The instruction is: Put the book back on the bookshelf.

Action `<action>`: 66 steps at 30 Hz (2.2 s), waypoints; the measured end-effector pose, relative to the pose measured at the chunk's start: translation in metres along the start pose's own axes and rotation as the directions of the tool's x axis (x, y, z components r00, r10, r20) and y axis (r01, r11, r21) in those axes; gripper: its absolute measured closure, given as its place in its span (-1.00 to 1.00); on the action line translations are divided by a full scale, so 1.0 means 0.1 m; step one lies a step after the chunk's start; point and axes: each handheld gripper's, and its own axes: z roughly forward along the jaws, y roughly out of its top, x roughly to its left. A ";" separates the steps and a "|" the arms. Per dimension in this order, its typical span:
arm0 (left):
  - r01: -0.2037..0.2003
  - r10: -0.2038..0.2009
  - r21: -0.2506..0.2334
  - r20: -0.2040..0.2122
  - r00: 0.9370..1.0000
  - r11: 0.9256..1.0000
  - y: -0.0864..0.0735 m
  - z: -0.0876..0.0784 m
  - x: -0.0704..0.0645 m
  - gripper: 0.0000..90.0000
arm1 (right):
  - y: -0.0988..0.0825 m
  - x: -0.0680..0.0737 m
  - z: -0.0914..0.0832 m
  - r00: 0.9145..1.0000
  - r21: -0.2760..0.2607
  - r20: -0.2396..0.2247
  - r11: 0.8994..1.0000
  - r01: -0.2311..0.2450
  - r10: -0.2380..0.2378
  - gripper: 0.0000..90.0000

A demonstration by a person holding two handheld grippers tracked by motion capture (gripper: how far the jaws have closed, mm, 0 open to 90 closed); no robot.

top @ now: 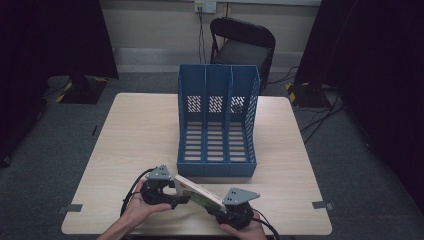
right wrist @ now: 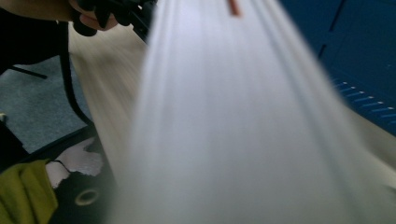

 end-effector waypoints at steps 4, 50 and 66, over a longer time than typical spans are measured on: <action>0.016 -0.016 -0.008 -0.005 1.000 1.000 0.01 0.00 0.03 -0.21 | 0.01 0.00 -0.01 1.000 0.011 0.008 1.000 0.016 -0.016 0.69; 0.039 -0.001 0.092 -0.378 0.926 0.995 -0.28 -0.03 0.45 -0.86 | 0.20 -0.17 -0.44 0.998 -0.080 -0.052 0.996 -0.046 0.042 0.70; 0.036 -0.008 0.065 -0.394 0.919 0.997 -0.33 -0.02 0.48 -1.00 | 0.36 -0.14 -0.61 0.998 -0.123 -0.059 0.992 -0.024 0.017 0.70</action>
